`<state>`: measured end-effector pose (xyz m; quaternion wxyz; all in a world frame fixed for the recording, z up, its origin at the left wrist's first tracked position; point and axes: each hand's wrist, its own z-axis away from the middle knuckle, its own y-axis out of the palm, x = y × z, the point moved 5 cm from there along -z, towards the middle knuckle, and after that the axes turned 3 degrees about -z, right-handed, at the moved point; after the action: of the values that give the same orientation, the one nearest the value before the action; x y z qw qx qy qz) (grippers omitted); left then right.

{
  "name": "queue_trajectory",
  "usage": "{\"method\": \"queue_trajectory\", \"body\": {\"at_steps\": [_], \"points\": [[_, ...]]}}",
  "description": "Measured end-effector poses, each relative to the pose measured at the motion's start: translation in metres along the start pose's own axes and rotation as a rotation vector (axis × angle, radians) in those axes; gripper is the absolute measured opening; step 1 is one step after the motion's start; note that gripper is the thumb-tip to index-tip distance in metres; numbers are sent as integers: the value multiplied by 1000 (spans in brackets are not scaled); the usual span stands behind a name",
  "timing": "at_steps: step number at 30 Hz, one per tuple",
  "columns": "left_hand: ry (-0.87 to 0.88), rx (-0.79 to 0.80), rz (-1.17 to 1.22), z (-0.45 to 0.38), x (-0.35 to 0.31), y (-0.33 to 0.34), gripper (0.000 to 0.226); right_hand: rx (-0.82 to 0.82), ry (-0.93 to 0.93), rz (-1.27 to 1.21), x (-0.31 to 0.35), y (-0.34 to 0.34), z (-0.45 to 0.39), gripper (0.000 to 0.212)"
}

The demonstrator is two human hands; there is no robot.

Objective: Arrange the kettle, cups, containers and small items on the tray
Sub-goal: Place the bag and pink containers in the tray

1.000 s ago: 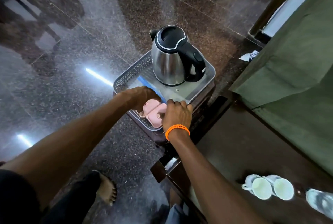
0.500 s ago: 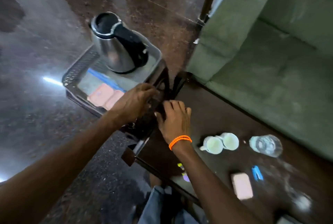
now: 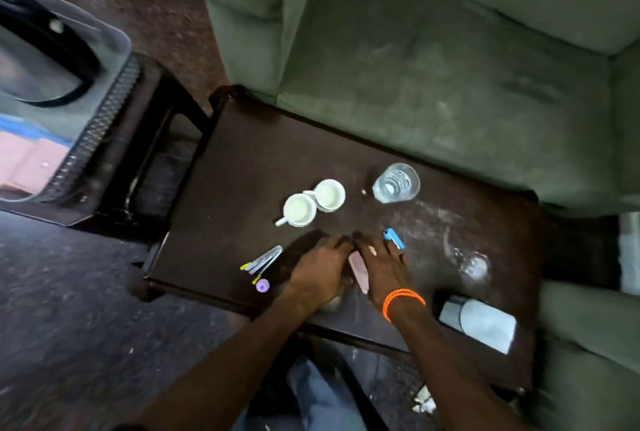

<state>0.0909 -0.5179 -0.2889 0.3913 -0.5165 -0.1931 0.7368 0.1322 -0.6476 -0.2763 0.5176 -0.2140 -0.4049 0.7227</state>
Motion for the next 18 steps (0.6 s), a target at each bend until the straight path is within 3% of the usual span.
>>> {"method": "queue_trajectory", "body": {"at_steps": [4,9,14,18], "points": [[-83,69,-3,-15,-16,57,106,117,-76,-45,-35,19,-4,82],[-127,15,1,-21,-18,71,108,97,-167,-185,-40,21,-17,74],[-121,-64,97,-3,0,7,103,81,-237,-251,1,-25,-18,87],[-150,-97,38,26,36,-83,109,10,-366,-222,81,-86,-19,93]]}}
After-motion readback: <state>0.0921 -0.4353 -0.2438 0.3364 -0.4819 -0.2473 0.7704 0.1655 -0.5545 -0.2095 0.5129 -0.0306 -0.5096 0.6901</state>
